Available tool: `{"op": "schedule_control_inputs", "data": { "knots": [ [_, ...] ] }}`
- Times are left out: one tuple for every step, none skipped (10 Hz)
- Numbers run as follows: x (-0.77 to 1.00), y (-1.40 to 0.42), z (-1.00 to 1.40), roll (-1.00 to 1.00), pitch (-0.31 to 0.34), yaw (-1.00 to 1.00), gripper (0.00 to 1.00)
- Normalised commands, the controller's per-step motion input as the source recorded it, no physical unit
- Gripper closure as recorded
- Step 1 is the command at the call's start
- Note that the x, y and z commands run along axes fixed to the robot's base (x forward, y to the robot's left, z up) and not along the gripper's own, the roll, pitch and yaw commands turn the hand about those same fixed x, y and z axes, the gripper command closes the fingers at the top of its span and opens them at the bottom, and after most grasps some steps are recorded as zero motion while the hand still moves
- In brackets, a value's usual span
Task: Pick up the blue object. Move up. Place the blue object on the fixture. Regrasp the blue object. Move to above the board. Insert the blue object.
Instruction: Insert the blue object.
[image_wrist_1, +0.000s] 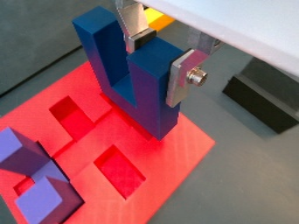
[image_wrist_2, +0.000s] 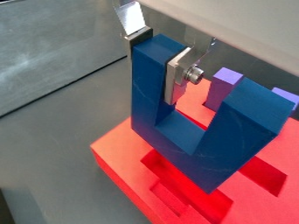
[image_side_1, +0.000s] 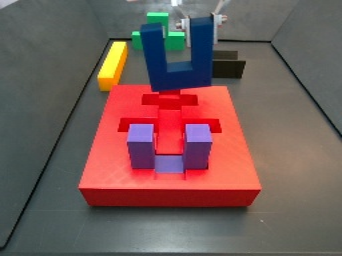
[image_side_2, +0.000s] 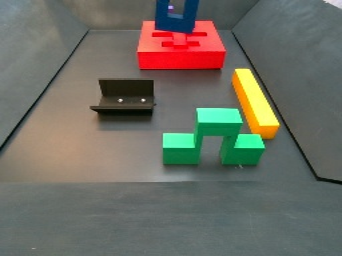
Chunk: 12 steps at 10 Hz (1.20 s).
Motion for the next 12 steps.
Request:
{"op": "schedule_control_inputs", "data": {
  "knots": [
    [0.12,-0.04,-0.42,0.06,0.0,-0.23,1.0],
    [0.08,0.0,-0.38,0.0,0.016,-0.18,1.0],
    [0.0,0.0,-0.24,0.06,0.056,-0.19,1.0],
    [-0.05,0.0,-0.15,0.0,0.021,-0.07,1.0],
    [-0.14,0.07,-0.02,0.0,0.003,-0.1,1.0],
    [-0.15,0.07,0.0,-0.04,0.0,-0.11,1.0],
    [-0.2,0.07,0.0,-0.07,0.0,-0.09,1.0],
    [-0.2,0.07,0.0,-0.15,-0.006,0.0,1.0],
    [-0.21,0.0,-0.07,-0.15,-0.017,0.03,1.0],
    [-0.13,0.0,-0.05,-0.17,-0.017,0.17,1.0],
    [-0.01,0.0,-0.06,-0.16,-0.027,0.23,1.0],
    [0.0,0.0,-0.09,-0.12,-0.031,0.21,1.0]
  ]
}}
